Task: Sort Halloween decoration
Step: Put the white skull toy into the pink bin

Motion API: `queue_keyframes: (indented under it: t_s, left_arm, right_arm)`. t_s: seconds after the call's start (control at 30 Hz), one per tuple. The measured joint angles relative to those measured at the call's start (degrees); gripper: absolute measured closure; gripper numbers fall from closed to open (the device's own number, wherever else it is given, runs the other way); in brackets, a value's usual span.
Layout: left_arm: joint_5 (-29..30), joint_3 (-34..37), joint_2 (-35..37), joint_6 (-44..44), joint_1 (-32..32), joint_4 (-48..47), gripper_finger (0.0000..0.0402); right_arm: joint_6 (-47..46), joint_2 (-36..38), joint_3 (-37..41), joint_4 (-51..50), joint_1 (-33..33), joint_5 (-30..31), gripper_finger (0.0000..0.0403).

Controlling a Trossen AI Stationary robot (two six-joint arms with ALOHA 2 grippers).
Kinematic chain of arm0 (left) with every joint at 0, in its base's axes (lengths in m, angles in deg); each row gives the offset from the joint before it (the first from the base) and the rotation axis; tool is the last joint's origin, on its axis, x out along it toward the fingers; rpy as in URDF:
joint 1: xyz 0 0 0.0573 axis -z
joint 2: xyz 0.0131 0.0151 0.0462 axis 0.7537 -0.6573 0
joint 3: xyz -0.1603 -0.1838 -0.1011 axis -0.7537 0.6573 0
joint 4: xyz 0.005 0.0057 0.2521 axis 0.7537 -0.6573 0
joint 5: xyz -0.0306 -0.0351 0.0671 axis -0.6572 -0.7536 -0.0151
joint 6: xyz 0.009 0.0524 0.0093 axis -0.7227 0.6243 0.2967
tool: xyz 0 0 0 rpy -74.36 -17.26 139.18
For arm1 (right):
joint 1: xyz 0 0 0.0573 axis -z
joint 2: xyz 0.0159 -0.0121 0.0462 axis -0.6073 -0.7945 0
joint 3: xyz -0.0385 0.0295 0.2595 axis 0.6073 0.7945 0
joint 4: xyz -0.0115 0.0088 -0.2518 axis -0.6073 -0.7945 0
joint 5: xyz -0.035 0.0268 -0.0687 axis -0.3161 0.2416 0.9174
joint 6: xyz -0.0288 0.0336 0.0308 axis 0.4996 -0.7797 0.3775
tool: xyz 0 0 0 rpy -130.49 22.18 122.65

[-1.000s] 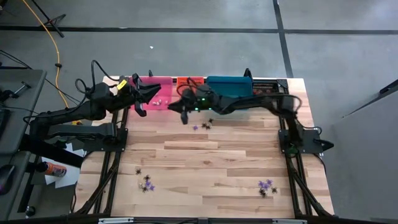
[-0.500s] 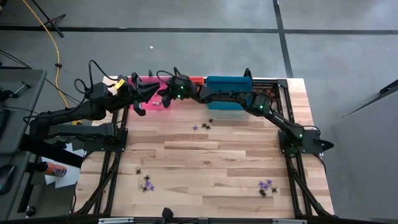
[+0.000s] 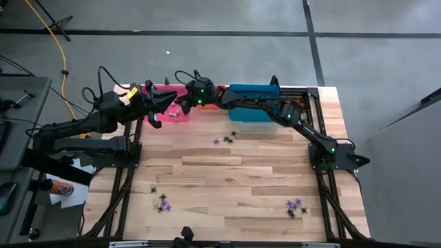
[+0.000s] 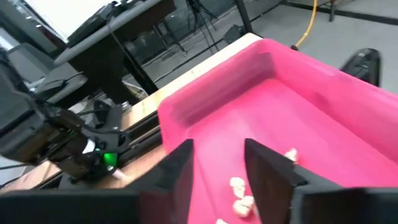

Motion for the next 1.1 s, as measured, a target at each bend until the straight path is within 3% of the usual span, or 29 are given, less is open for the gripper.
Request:
queue_keyframes:
  t_s: [0.2,0.37,0.5,0.67,0.77,0.87,0.97,1.1]
  left_arm:
    - [0.02,0.00,0.00,0.01,0.00,-0.01,0.0355]
    - [0.04,0.00,0.00,0.00,0.00,-0.02,0.0355]
    - [0.20,0.00,0.00,0.00,0.00,-0.06,0.0355]
    - [1.24,0.00,-0.02,1.01,0.00,-0.64,0.0355]
    - [1.44,0.00,0.00,1.05,0.00,-1.08,0.0355]
    - [1.44,0.00,0.00,1.04,0.04,-2.25,0.0355]
    - [1.44,0.00,-0.15,0.85,0.04,-4.04,0.0355]
    - [0.49,0.00,-1.26,-0.53,0.07,-6.78,0.0355]
  right_arm:
    - [1.54,0.95,0.05,-1.97,0.93,-2.23,0.0187]
    - [7.72,5.50,0.07,-12.86,3.86,-8.51,0.0175]
    - [20.72,11.07,0.07,-30.80,5.31,-8.61,0.0215]
    - [33.72,16.35,1.98,-53.13,5.31,-9.45,0.0331]
    - [37.83,20.79,10.31,-59.05,4.70,-12.94,0.0391]
    - [36.69,28.99,25.16,-55.32,3.06,-14.15,0.0388]
    - [31.01,39.90,43.86,-44.67,0.76,-14.03,0.0400]
    - [16.41,56.98,65.74,-24.81,-4.00,-11.61,0.0399]
